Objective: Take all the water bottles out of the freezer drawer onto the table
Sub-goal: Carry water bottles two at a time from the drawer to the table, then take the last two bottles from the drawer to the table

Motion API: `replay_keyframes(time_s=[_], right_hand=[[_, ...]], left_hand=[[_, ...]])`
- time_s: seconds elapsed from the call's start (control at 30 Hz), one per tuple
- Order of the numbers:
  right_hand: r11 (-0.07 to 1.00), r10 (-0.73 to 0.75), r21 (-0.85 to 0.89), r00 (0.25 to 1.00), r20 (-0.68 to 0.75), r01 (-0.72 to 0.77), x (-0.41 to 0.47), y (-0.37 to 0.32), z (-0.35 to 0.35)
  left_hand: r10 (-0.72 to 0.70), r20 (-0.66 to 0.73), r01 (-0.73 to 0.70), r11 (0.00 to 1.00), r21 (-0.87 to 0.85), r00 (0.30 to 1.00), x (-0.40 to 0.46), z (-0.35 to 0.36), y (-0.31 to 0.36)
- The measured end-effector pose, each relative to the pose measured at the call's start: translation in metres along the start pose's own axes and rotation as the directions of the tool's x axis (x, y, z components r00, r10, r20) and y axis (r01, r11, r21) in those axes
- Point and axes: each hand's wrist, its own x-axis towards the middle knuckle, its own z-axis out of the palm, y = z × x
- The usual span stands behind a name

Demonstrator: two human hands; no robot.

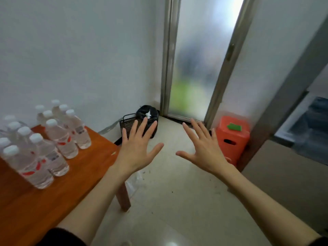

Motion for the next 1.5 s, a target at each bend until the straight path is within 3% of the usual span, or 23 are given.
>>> replay_keyframes(time_s=[0.13,0.3,0.57,0.83,1.0,1.2,1.33,1.5], right_hand=[[0.984,0.172,-0.028,0.981,-0.090,-0.175,-0.059,0.072,-0.047],[0.911,0.405,-0.029,0.905,-0.130,-0.412,-0.122,0.159,-0.078],[0.751,0.640,-0.088,0.754,-0.147,-0.655,-0.181,0.287,-0.094],[0.639,0.748,-0.119,0.650,-0.134,-0.760,-0.185,0.420,-0.102],[0.588,0.799,-0.086,0.594,-0.092,-0.804,-0.193,0.492,-0.104],[0.556,0.824,-0.066,0.560,-0.089,-0.829,-0.207,0.587,-0.106],[0.566,0.823,-0.032,0.566,-0.050,-0.824,-0.220,0.662,-0.103],[0.612,0.790,0.005,0.612,0.038,-0.791,-0.238,0.748,-0.099]], left_hand=[[0.213,-0.040,-0.214,0.977,-0.020,0.976,0.025,0.008,0.094],[0.428,-0.003,-0.428,0.903,-0.022,0.904,0.050,0.036,0.201],[0.609,0.060,-0.600,0.790,-0.124,0.791,0.106,0.114,0.347],[0.702,0.071,-0.681,0.707,-0.189,0.709,0.190,0.170,0.471],[0.751,0.164,-0.721,0.660,-0.212,0.639,0.224,0.201,0.543],[0.790,0.172,-0.750,0.612,-0.250,0.588,0.257,0.237,0.631],[0.775,0.211,-0.731,0.631,-0.259,0.595,0.272,0.272,0.694],[0.674,0.315,-0.584,0.738,-0.339,0.669,0.293,0.313,0.771]])
